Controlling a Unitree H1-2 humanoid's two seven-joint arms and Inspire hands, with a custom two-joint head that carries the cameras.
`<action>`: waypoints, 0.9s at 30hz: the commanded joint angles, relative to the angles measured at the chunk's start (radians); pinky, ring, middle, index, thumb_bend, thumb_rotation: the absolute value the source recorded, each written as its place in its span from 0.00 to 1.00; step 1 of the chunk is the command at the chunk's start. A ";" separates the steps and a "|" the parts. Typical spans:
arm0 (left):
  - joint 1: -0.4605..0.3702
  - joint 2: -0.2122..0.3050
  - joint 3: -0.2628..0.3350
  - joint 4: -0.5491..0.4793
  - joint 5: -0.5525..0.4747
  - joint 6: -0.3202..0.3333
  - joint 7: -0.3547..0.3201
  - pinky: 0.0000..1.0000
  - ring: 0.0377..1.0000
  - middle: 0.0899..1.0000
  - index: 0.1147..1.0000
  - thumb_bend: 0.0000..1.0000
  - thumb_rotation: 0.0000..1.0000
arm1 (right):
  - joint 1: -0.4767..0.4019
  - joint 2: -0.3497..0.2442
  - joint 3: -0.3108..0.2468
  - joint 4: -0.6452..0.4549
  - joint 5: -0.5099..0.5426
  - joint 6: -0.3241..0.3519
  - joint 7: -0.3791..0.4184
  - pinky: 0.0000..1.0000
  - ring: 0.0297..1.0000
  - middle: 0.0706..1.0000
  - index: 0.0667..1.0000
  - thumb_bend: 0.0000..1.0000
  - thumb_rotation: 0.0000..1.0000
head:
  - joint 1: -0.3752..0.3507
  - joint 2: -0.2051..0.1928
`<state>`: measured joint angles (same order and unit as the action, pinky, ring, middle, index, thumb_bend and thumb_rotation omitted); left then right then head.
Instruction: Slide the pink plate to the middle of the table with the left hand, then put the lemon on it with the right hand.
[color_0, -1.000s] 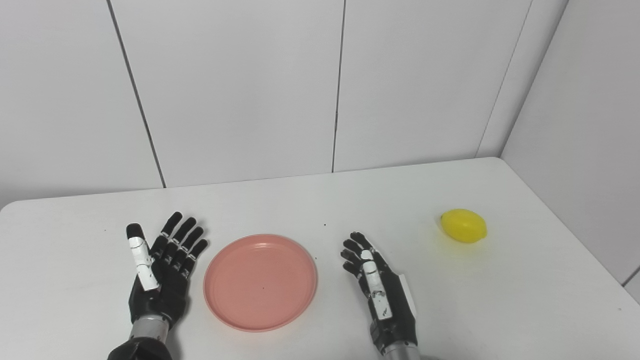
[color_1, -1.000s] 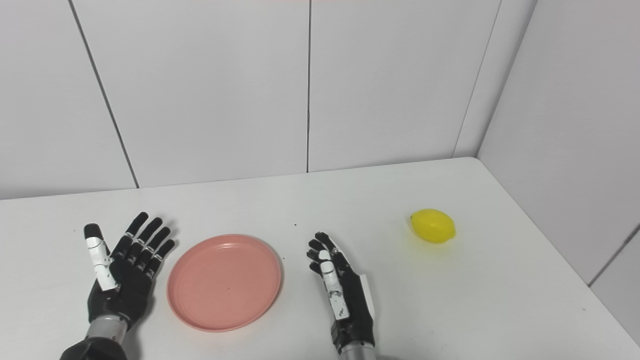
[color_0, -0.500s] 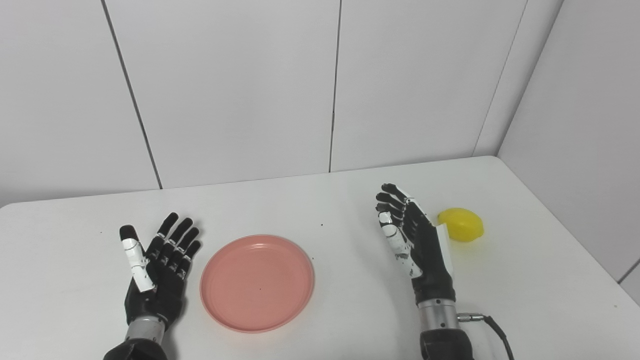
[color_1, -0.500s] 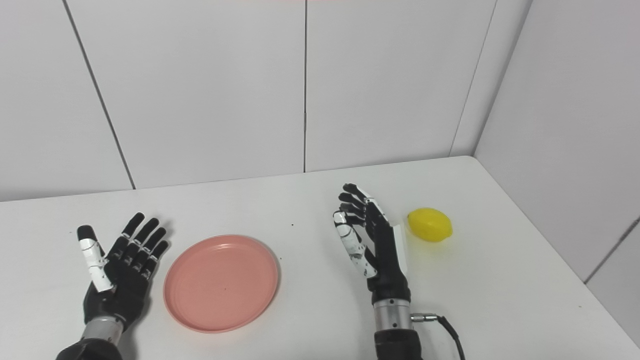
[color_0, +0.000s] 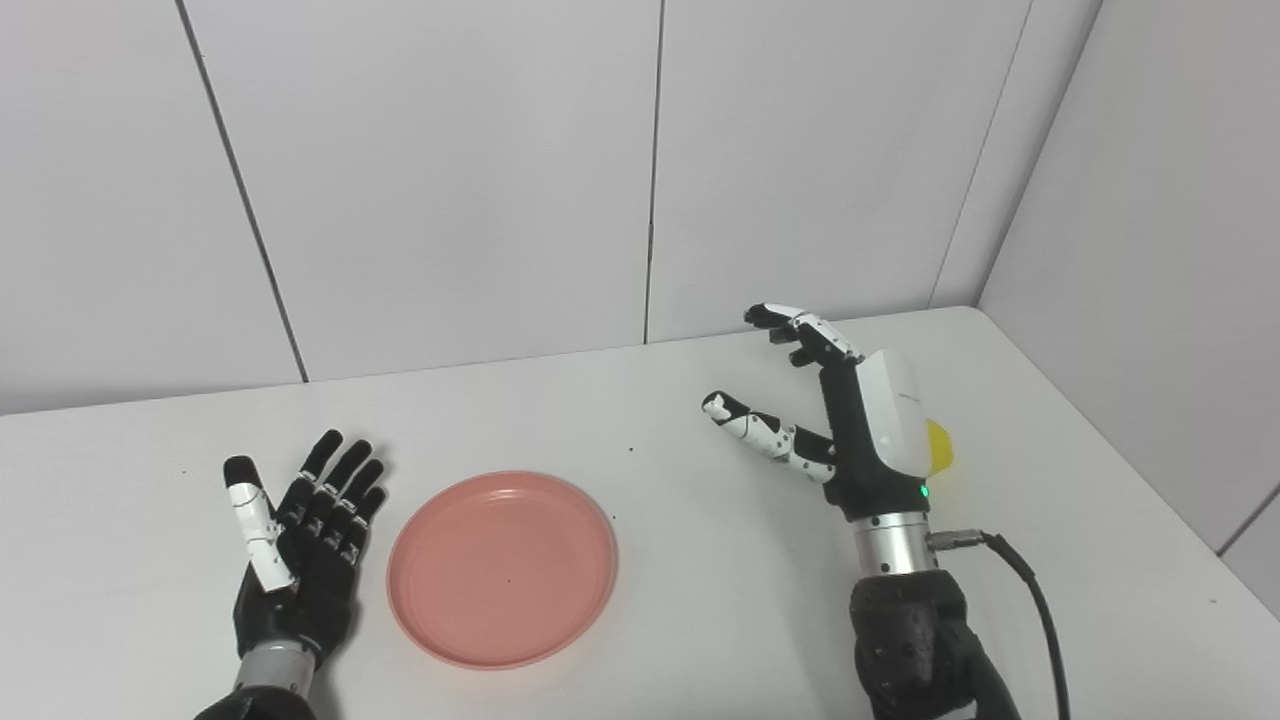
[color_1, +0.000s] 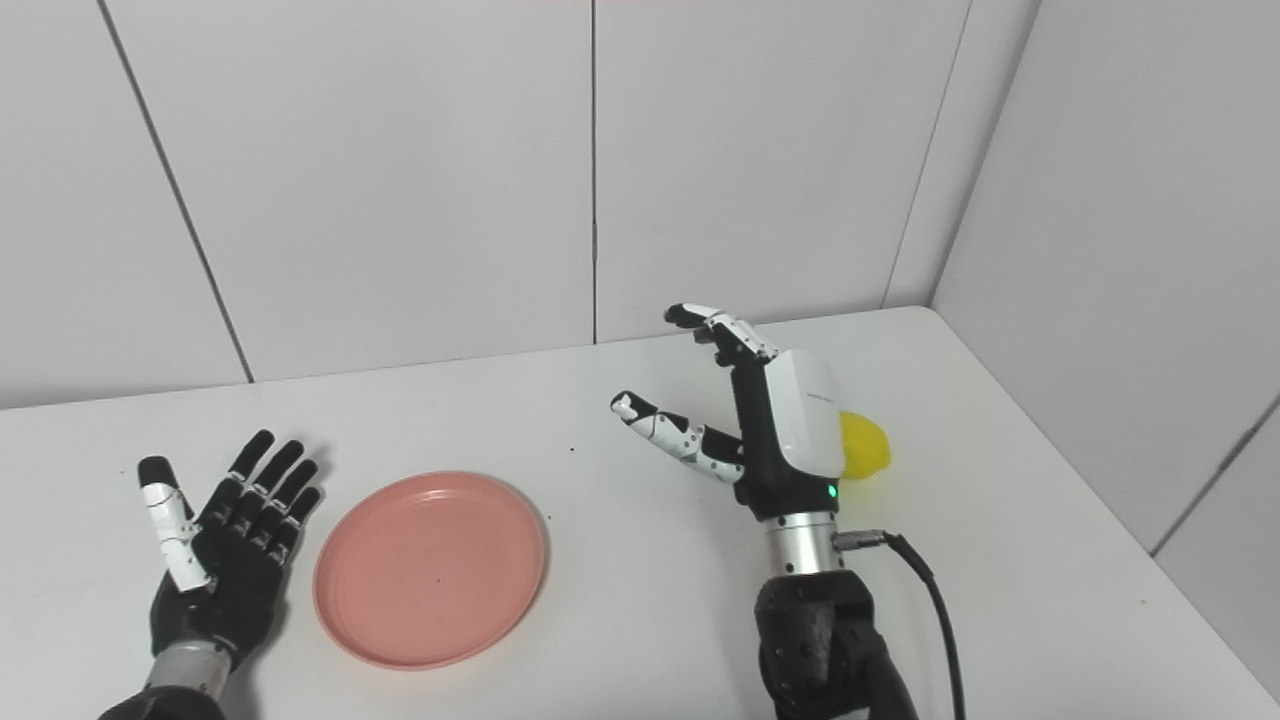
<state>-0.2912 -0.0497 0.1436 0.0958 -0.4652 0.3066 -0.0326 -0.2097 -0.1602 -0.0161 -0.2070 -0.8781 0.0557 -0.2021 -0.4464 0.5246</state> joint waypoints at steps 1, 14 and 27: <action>0.022 0.005 0.002 0.032 0.002 0.082 0.012 0.96 0.88 0.84 0.85 0.75 1.00 | -0.048 -0.037 -0.002 -0.015 -0.074 0.056 0.011 0.60 0.67 0.72 0.71 0.76 0.92 | 0.001 0.000; 0.022 0.009 0.000 0.040 0.003 0.091 0.017 0.95 0.87 0.81 0.81 0.76 1.00 | -0.067 -0.195 -0.045 0.073 -0.159 0.155 0.032 0.66 0.69 0.72 0.70 0.79 0.85 | -0.018 -0.004; 0.029 0.002 0.001 0.030 -0.009 0.104 0.019 0.97 0.88 0.83 0.83 0.74 1.00 | -0.044 -0.263 -0.059 0.174 -0.133 0.185 0.030 0.68 0.70 0.71 0.69 0.80 0.82 | -0.005 -0.008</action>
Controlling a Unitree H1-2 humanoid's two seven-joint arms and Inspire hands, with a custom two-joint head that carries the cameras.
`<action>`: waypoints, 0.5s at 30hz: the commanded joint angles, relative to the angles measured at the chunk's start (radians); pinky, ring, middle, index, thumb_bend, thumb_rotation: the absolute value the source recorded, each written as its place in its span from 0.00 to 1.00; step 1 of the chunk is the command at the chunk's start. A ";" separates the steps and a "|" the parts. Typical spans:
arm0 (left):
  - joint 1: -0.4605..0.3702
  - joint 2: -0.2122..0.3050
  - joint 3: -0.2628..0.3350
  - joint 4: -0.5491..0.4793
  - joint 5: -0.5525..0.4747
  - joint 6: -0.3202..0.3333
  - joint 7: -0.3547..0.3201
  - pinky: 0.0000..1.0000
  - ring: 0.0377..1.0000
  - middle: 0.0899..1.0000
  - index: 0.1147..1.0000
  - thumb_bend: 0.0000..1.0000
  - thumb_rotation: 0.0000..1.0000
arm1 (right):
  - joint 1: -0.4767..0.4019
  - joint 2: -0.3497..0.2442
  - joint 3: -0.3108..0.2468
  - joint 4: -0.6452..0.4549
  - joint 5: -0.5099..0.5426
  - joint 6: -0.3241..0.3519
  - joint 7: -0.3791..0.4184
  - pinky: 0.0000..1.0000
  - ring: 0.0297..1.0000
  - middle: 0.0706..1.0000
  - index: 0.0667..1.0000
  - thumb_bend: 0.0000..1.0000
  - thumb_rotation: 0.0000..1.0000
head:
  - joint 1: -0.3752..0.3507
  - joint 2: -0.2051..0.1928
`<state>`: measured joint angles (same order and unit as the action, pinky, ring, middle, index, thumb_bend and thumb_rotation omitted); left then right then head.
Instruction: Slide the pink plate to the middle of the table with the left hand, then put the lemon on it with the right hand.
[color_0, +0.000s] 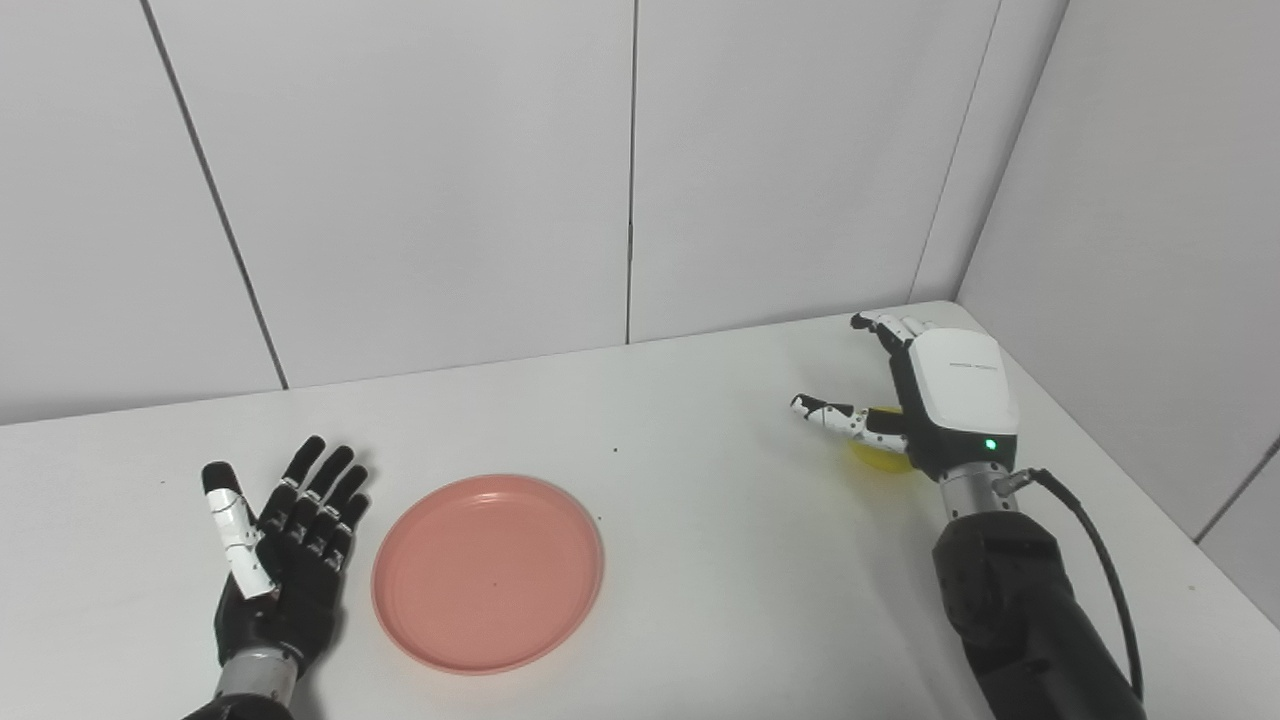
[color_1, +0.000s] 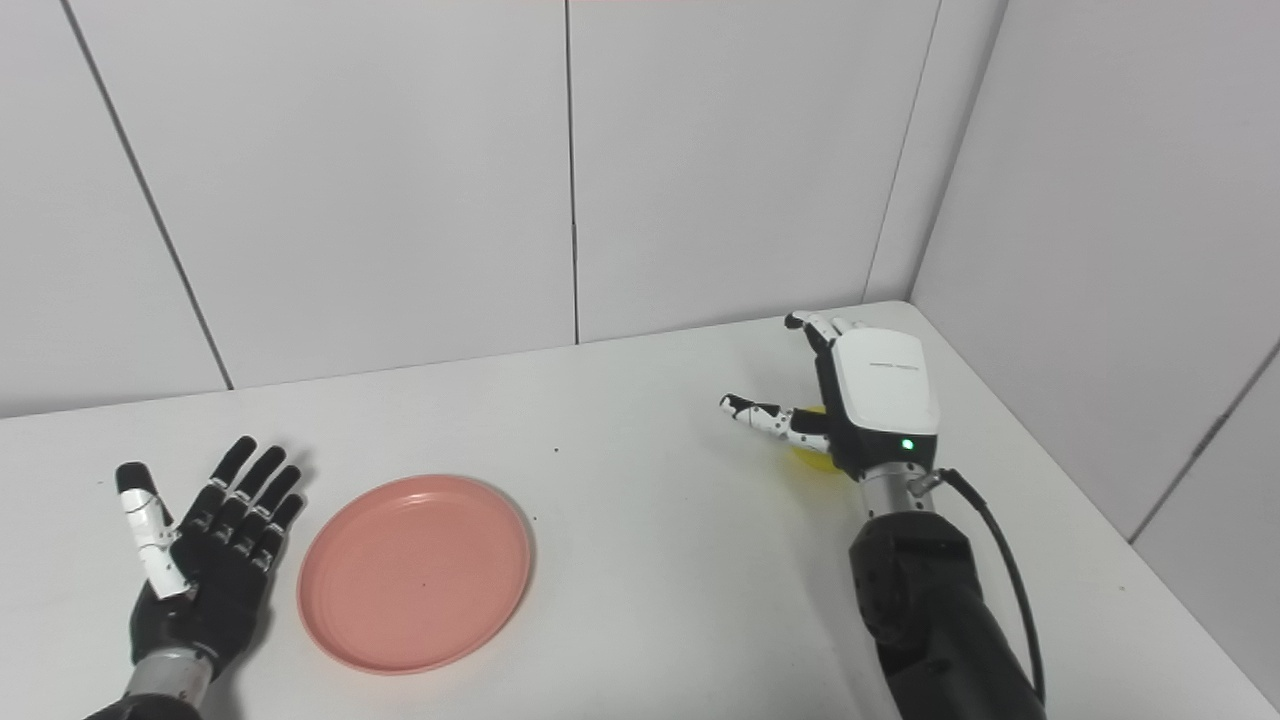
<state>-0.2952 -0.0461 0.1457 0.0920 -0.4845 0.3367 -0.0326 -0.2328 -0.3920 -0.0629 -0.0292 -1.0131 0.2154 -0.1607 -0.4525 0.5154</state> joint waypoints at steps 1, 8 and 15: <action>0.033 -0.001 -0.001 0.035 0.010 0.074 0.019 0.96 0.88 0.83 0.83 0.74 1.00 | -0.021 -0.036 -0.010 0.007 0.004 0.028 -0.011 0.68 0.70 0.71 0.69 0.80 0.82 | 0.001 0.001; 0.031 0.000 -0.001 0.037 0.009 0.078 0.018 0.95 0.87 0.82 0.82 0.74 1.00 | -0.040 -0.059 0.002 0.107 0.032 0.040 -0.022 0.67 0.70 0.71 0.70 0.80 0.84 | 0.002 0.001; 0.029 0.000 0.003 0.038 0.004 0.081 0.018 0.95 0.87 0.83 0.83 0.75 0.99 | -0.053 -0.071 0.028 0.201 0.049 0.038 -0.057 0.65 0.68 0.71 0.69 0.80 0.83 | 0.003 0.002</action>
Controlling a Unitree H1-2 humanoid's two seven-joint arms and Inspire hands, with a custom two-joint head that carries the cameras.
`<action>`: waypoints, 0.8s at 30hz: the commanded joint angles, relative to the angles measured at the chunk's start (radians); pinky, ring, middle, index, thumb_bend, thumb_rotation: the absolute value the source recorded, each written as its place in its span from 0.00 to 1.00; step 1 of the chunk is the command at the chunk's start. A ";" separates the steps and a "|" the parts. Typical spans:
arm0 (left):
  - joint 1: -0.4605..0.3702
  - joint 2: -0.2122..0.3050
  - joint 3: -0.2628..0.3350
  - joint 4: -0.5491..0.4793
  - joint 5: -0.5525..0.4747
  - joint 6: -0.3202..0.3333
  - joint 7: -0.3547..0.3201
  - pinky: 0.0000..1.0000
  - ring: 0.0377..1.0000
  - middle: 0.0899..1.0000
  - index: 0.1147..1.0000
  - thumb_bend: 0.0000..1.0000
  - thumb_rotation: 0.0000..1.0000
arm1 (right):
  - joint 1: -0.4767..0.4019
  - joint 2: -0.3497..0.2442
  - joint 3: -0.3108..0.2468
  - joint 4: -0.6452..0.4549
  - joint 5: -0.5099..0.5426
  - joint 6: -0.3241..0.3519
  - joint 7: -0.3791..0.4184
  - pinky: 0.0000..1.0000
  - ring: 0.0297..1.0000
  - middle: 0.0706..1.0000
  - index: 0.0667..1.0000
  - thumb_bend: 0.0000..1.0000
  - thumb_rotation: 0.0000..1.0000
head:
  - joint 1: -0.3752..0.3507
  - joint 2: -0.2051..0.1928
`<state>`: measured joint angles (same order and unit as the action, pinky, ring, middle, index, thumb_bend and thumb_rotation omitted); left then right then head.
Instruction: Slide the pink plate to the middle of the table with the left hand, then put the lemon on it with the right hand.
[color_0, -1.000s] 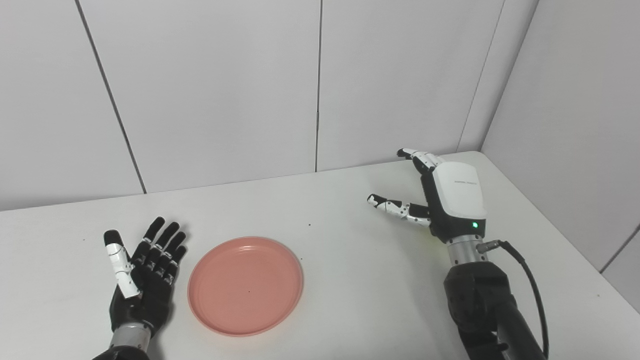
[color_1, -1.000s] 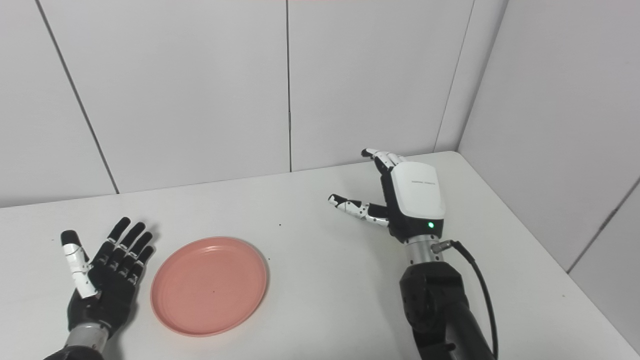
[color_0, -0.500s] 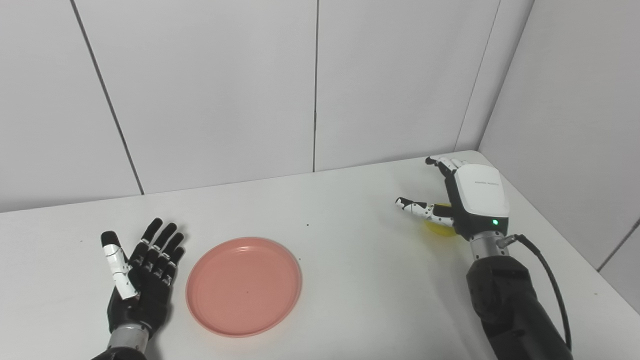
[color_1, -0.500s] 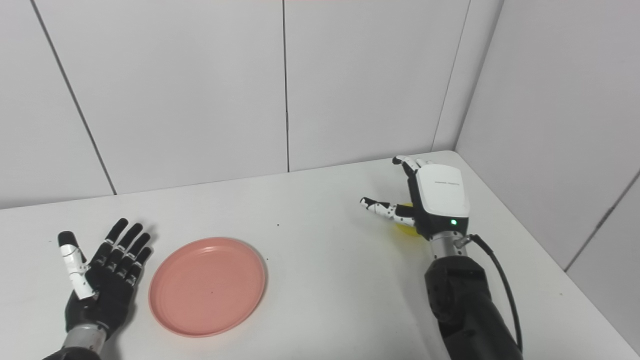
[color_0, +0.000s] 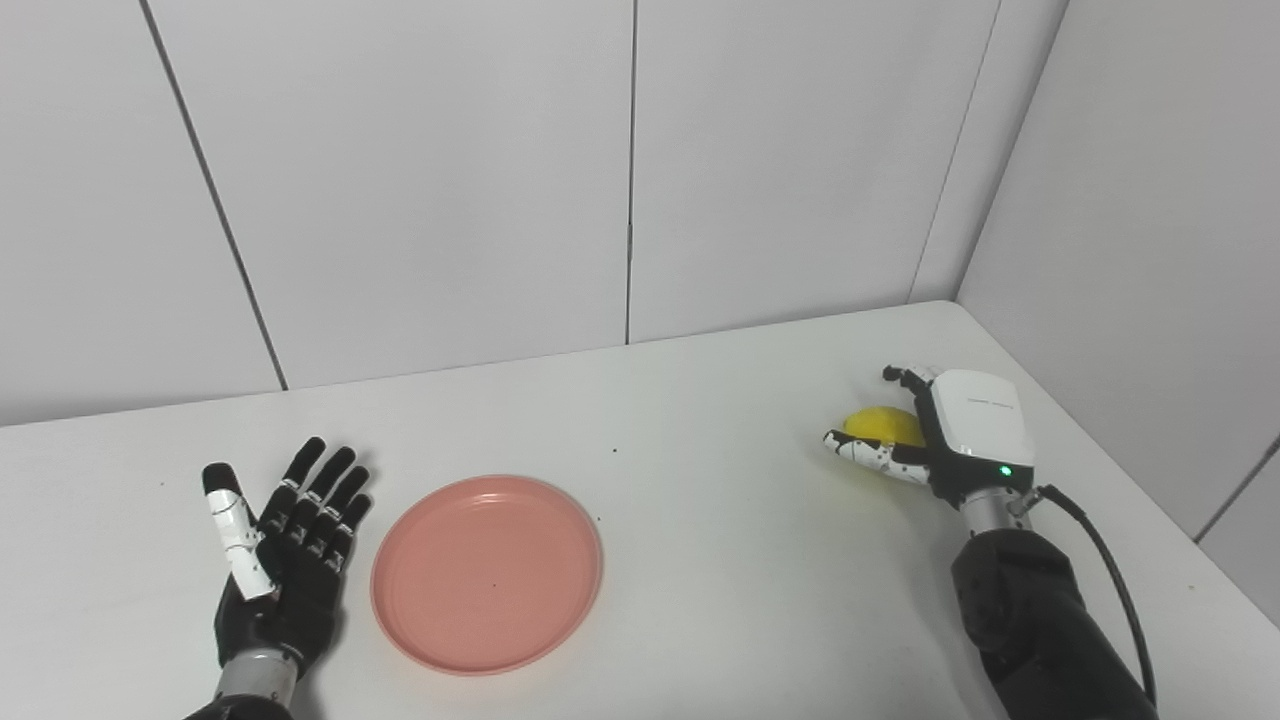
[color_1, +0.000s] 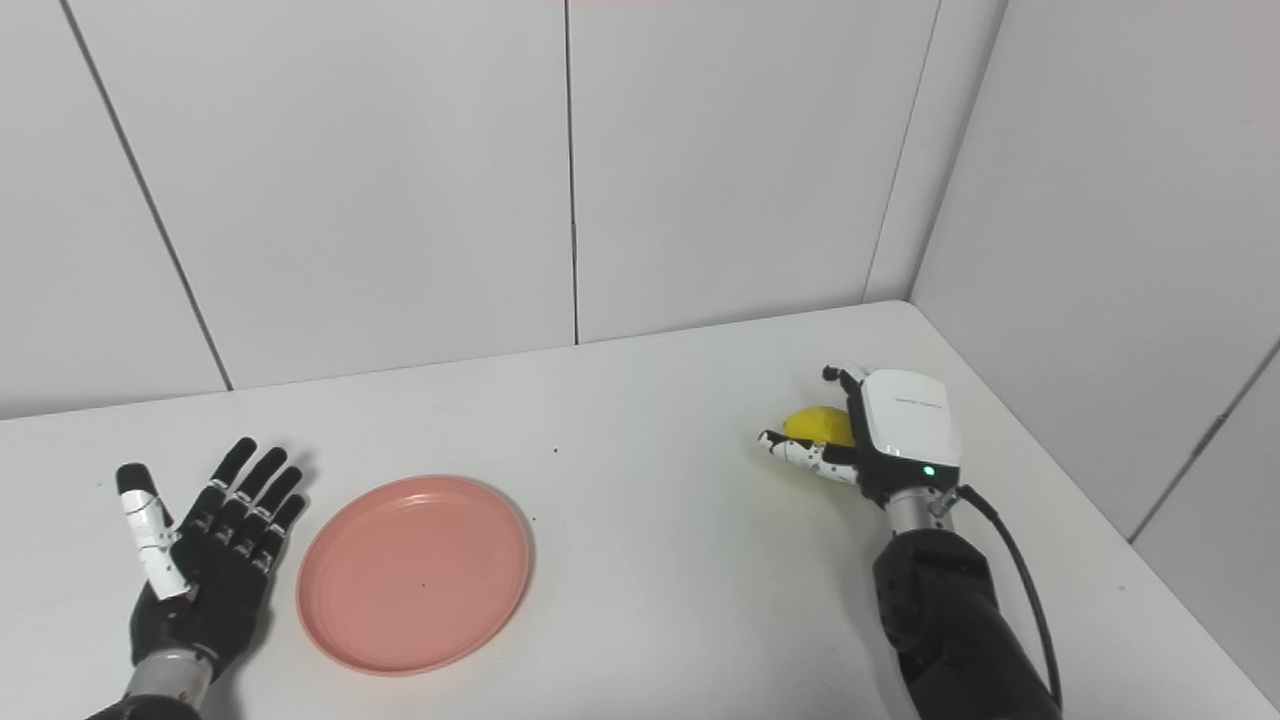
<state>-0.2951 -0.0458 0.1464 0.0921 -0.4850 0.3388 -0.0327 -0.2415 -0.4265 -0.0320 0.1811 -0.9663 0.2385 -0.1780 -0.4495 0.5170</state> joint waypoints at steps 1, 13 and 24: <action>0.029 0.000 0.001 0.040 0.005 0.078 0.017 0.95 0.87 0.83 0.83 0.75 0.99 | -0.046 -0.037 0.002 0.000 0.001 0.020 -0.037 0.64 0.68 0.70 0.69 0.80 0.83 | 0.002 -0.004; 0.031 0.004 -0.001 0.044 0.007 0.074 0.011 0.95 0.87 0.82 0.82 0.73 1.00 | -0.092 -0.044 0.074 0.158 0.026 0.006 -0.112 0.54 0.62 0.66 0.67 0.79 0.81 | 0.008 -0.007; 0.037 0.007 -0.003 0.040 0.010 0.078 0.006 0.96 0.87 0.82 0.82 0.73 1.00 | -0.084 -0.048 0.104 0.182 0.079 -0.045 -0.223 0.34 0.43 0.54 0.60 0.68 0.52 | 0.007 -0.005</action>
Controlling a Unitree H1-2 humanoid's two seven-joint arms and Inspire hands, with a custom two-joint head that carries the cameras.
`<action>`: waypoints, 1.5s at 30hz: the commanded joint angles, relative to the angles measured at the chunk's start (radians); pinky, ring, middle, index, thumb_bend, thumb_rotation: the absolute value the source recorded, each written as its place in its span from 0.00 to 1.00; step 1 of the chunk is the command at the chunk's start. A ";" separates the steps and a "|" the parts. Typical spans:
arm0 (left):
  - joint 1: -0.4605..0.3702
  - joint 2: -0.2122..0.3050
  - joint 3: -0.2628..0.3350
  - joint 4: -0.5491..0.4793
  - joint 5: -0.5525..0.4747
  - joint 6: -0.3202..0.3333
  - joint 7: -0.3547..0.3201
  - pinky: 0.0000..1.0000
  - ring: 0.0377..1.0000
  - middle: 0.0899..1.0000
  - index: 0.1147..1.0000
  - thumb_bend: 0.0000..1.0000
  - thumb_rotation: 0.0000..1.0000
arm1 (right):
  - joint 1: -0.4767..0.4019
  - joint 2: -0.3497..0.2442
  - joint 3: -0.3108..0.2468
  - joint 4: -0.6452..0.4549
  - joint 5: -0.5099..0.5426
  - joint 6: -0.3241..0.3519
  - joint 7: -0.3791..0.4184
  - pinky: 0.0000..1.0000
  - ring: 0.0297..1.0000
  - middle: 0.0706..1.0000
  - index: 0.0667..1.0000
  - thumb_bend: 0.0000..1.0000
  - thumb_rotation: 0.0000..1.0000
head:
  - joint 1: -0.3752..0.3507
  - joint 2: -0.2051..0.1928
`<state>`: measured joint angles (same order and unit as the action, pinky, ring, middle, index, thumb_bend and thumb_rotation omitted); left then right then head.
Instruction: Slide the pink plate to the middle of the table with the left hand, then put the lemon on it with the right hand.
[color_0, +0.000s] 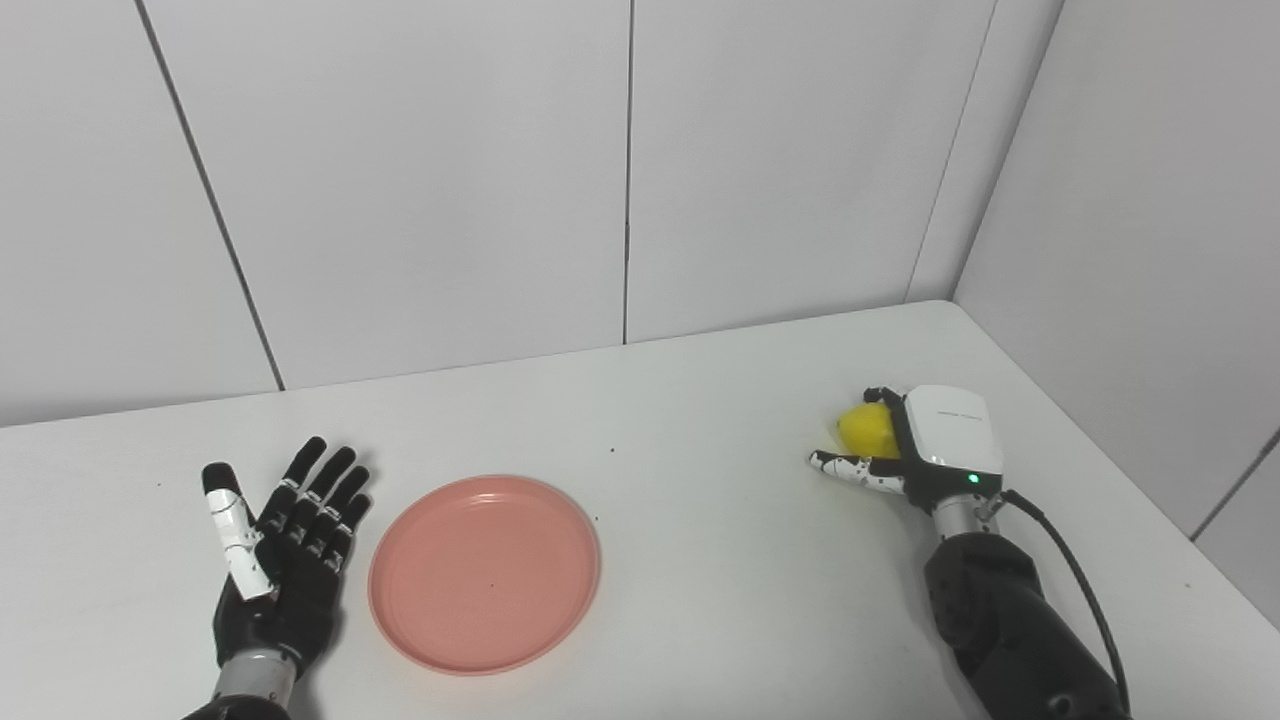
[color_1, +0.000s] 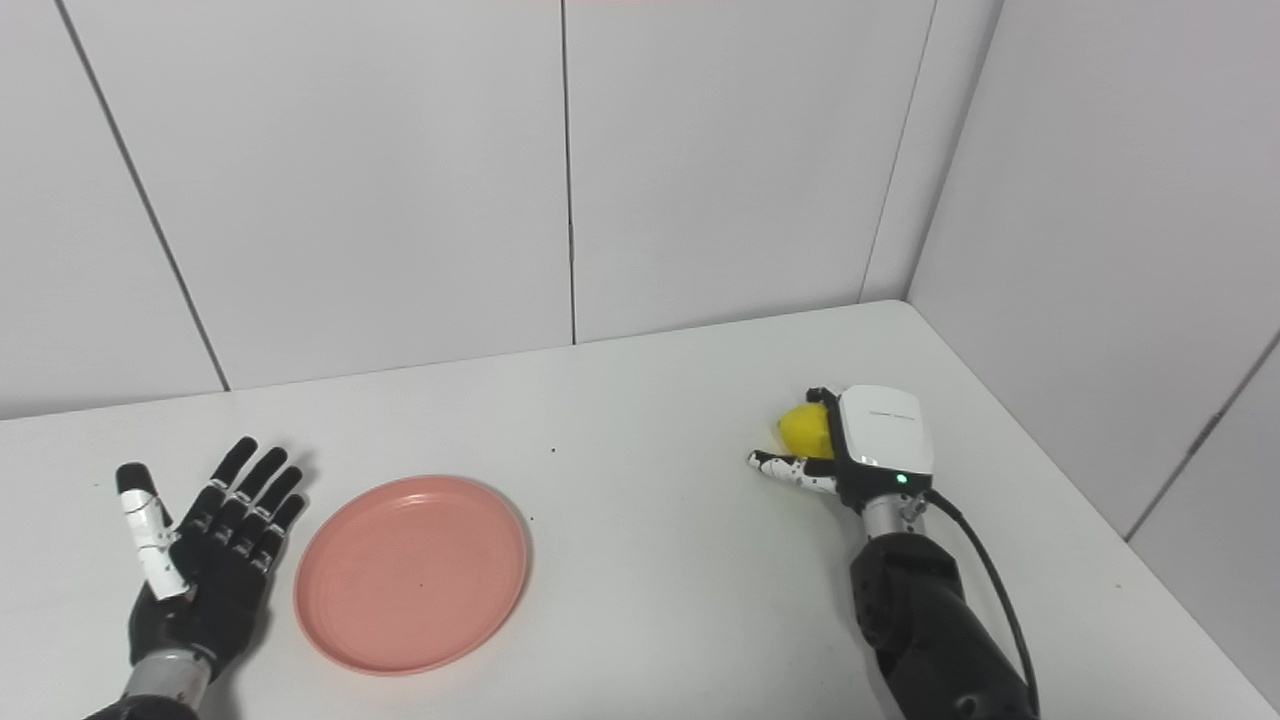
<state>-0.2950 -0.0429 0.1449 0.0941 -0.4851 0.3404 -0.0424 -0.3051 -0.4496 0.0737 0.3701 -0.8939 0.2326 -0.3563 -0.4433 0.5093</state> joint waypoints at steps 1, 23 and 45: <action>0.037 0.005 -0.001 0.039 0.010 0.077 0.016 0.96 0.87 0.82 0.82 0.73 1.00 | -0.021 -0.025 0.000 0.002 0.013 -0.051 -0.065 0.34 0.42 0.54 0.59 0.67 0.51 | 0.000 0.003; 0.038 0.001 0.005 0.038 0.008 0.088 0.016 0.95 0.87 0.81 0.82 0.73 1.00 | -0.027 -0.052 0.038 0.056 0.093 -0.105 -0.127 0.18 0.22 0.28 0.44 0.51 0.16 | -0.001 0.008; 0.058 -0.021 -0.026 0.021 0.025 0.069 0.016 0.94 0.87 0.83 0.82 0.77 0.99 | -0.063 -0.070 0.056 -0.299 0.070 -0.149 0.044 0.16 0.19 0.24 0.44 0.51 0.17 | 0.080 0.019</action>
<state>-0.2865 -0.0514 0.1290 0.0816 -0.4876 0.3621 -0.0484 -0.3066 -0.4954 0.1350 0.1198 -0.8157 0.1260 -0.3113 -0.3652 0.5277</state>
